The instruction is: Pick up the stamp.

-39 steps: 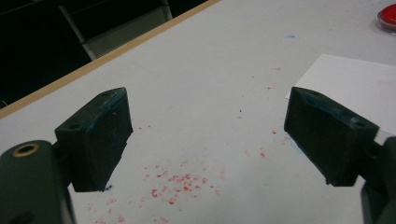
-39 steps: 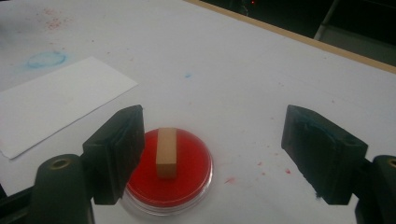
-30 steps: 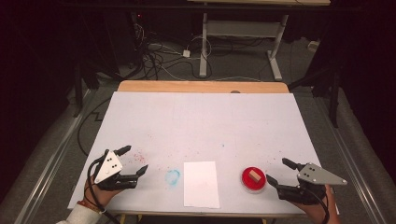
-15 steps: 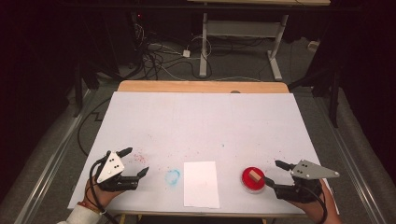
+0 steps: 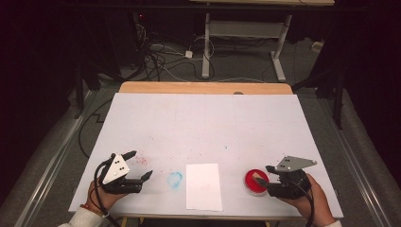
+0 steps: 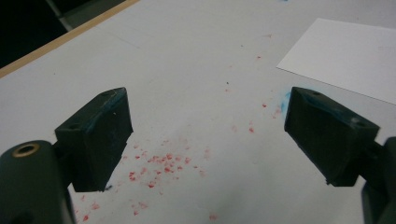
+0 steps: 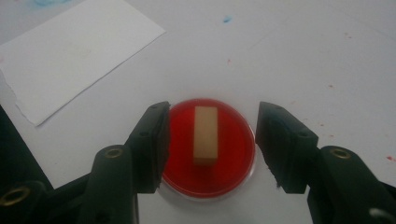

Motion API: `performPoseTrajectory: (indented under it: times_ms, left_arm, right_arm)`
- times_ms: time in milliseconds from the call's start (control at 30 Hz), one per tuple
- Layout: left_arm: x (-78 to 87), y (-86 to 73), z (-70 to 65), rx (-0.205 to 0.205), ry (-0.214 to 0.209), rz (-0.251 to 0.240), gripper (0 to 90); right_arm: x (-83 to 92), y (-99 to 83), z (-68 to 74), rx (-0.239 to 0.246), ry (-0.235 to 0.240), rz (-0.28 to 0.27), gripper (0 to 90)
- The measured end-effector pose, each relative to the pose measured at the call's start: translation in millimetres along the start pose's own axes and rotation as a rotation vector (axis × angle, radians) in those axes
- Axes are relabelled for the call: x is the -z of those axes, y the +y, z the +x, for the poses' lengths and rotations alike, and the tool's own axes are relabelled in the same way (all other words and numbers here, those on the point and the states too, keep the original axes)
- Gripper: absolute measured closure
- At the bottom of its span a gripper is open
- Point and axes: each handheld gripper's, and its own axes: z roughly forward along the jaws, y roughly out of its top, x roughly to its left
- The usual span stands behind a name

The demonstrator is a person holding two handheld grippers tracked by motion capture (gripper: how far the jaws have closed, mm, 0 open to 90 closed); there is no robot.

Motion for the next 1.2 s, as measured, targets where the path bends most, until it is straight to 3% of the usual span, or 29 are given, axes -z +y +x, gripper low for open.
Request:
performPoseTrajectory:
  times_ms: [167, 600, 1200]
  left_arm:
    - [-0.2, -0.3, -0.1, 0.0, -0.005, 0.003, 14.2]
    - [-1.6, -0.9, -0.2, -0.008, -0.005, 0.015, 14.2]
    - [-2.4, -0.7, -1.2, -0.017, -0.015, 0.026, 14.3]
  right_arm:
    - [-11.5, 3.3, 1.2, 0.007, 0.01, 0.04, 60.7]
    - [-28.3, 0.3, -0.2, 0.025, 0.023, 0.102, 74.8]
    - [-26.7, 0.2, -1.3, 0.031, 0.033, 0.085, 76.0]
